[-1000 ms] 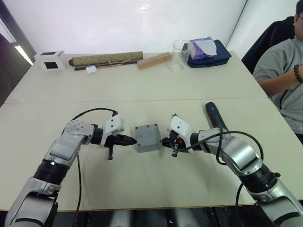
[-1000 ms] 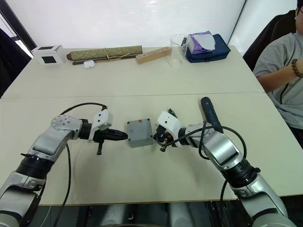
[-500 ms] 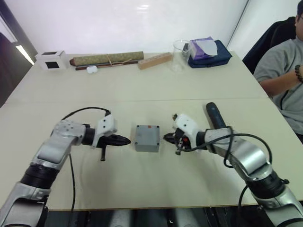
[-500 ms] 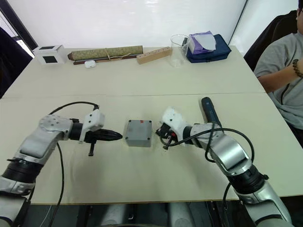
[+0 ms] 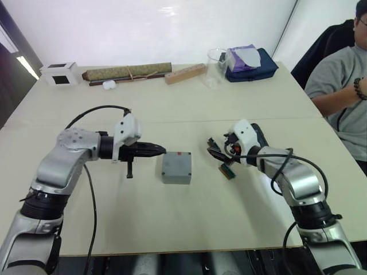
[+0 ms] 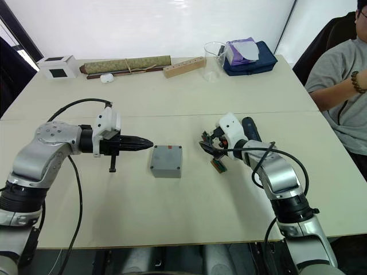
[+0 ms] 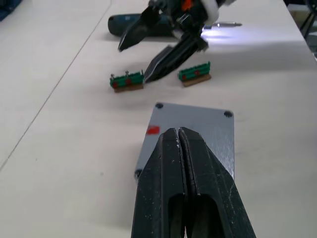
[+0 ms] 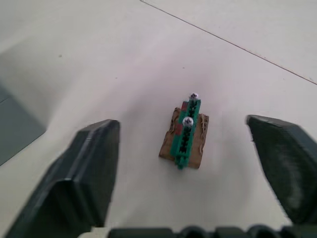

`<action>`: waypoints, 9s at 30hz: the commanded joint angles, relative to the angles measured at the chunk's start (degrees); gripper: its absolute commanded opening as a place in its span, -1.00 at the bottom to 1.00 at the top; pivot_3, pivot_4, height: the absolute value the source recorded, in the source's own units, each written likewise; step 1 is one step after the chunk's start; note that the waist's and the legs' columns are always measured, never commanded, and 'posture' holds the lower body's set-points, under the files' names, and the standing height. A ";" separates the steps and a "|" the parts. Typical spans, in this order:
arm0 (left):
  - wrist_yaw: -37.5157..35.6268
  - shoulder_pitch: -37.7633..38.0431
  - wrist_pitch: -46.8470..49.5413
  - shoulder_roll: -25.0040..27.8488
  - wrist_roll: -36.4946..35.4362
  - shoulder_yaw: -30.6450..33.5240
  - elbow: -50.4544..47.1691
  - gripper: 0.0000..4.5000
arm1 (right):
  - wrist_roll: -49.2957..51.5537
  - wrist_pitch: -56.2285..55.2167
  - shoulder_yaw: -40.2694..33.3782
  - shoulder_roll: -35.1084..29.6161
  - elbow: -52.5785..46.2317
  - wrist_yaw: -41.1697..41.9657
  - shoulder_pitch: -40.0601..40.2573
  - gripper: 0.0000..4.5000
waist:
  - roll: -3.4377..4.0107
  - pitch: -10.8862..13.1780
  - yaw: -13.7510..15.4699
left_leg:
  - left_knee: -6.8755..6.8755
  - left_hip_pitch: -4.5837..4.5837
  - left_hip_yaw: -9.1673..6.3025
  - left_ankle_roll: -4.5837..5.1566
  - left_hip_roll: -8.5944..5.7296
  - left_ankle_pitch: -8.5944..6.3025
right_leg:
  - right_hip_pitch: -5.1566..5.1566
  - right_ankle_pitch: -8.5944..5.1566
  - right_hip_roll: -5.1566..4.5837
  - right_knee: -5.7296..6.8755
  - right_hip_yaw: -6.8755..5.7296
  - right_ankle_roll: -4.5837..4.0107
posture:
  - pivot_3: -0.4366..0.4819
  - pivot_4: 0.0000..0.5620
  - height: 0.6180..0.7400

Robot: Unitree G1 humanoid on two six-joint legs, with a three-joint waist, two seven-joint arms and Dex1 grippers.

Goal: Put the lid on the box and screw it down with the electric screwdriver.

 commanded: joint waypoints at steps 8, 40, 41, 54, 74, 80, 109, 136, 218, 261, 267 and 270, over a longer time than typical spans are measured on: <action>0.93 -1.87 0.38 -0.91 -1.10 0.12 -2.29 -1.00 | 0.30 -2.57 -2.54 3.26 5.71 -0.25 -2.65 0.98 | 0.00 0.00 0.08 | 0.00 0.00 0.00 -0.01 -0.01 0.01 | 0.00 0.00 -0.01 0.01 0.00 0.00 | -0.05 -0.47 0.93; 2.07 -2.28 0.11 -0.90 -0.82 -0.82 -1.79 -1.00 | 1.09 -0.67 -3.97 4.26 4.52 -0.12 -2.42 -0.96 | 0.00 0.00 0.05 | 0.00 0.01 0.00 -0.03 -0.01 0.02 | 0.00 0.00 -0.01 0.02 0.00 0.00 | -0.05 -0.47 0.93; 2.06 -2.26 0.02 -0.85 -0.81 -0.84 -1.72 -1.00 | 1.20 -0.40 -4.03 4.15 4.20 -0.11 -2.49 -0.96 | 0.00 0.00 0.05 | 0.00 0.01 0.00 -0.03 -0.01 0.02 | 0.00 0.00 -0.01 0.02 0.00 0.00 | -0.05 -0.47 0.93; 2.40 -0.34 -1.04 0.11 -0.69 -0.04 -1.46 -1.00 | 8.32 11.18 -5.28 2.23 -12.06 1.64 -5.33 -0.96 | 0.02 0.01 0.06 | 0.00 0.00 -0.04 -0.03 0.01 0.01 | 0.00 0.00 0.01 0.03 0.00 -0.01 | -0.05 -0.47 0.93; 3.57 0.64 -2.99 0.69 -0.22 0.37 -0.02 -1.00 | 10.77 14.34 3.75 3.07 -17.88 2.27 -3.29 -0.96 | 0.02 0.01 0.09 | 0.00 0.00 -0.03 -0.03 -0.01 0.02 | 0.00 0.00 -0.01 0.04 0.00 0.00 | -0.05 -0.47 0.93; 4.03 1.13 -3.07 0.64 -0.19 0.31 -0.61 -1.00 | 9.74 12.89 4.36 2.57 -16.47 2.53 -3.19 -0.96 | 0.01 0.01 0.08 | 0.00 0.00 -0.03 -0.03 -0.01 0.02 | 0.00 0.00 -0.01 0.03 -0.01 0.00 | -0.05 -0.47 0.93; 4.75 -0.04 -2.30 -1.51 -0.87 -1.50 -3.47 -1.00 | 10.95 18.82 -0.23 -3.39 -21.07 4.19 -6.02 0.99 | 0.02 0.01 0.15 | 0.00 0.00 -0.03 -0.03 -0.01 0.02 | -0.01 0.00 -0.03 0.03 0.00 0.00 | -0.05 -0.47 0.93; 3.34 -3.00 -7.65 -7.20 0.99 -4.37 -2.13 -1.00 | 8.77 45.89 26.50 -28.66 18.48 14.98 -35.55 0.99 | 0.05 0.02 0.17 | -0.01 -0.06 0.07 -0.02 -0.06 0.02 | -0.09 0.00 -0.08 -0.03 0.07 0.00 | -0.05 -0.47 0.93; -1.45 -0.61 -10.20 -6.27 7.86 -9.41 12.99 -1.00 | 4.09 -20.88 0.10 14.14 -19.78 -0.47 5.02 -0.03 | 0.09 0.02 0.11 | 0.00 0.01 -0.01 -0.10 -0.05 0.07 | -0.08 0.00 -0.03 0.16 0.03 0.00 | -0.05 -0.47 0.93; -0.72 -0.33 -10.33 -6.65 8.09 -9.40 12.67 -1.00 | -1.22 -28.62 1.43 14.22 -14.95 -0.72 5.37 -0.03 | 0.07 0.02 0.19 | 0.01 0.03 -0.01 -0.11 -0.06 0.07 | -0.05 0.00 -0.03 0.16 0.03 0.00 | -0.05 -0.47 0.93; -0.71 -0.38 -10.62 -6.69 8.30 -9.31 12.70 -1.00 | 0.80 -24.29 2.89 12.69 -15.94 1.73 7.81 -0.03 | 0.06 -0.01 0.26 | 0.01 0.06 -0.02 -0.11 -0.06 0.07 | -0.01 0.00 -0.04 0.15 0.03 0.00 | -0.05 -0.47 0.93; -0.61 -0.17 -10.50 -6.75 8.40 -9.32 12.28 -1.00 | 0.96 -22.76 3.31 12.54 -15.74 1.73 9.07 -0.03 | 0.06 -0.05 0.24 | 0.00 0.12 -0.01 -0.11 -0.06 0.07 | 0.06 0.00 -0.04 0.14 0.03 0.00 | -0.05 -0.47 0.93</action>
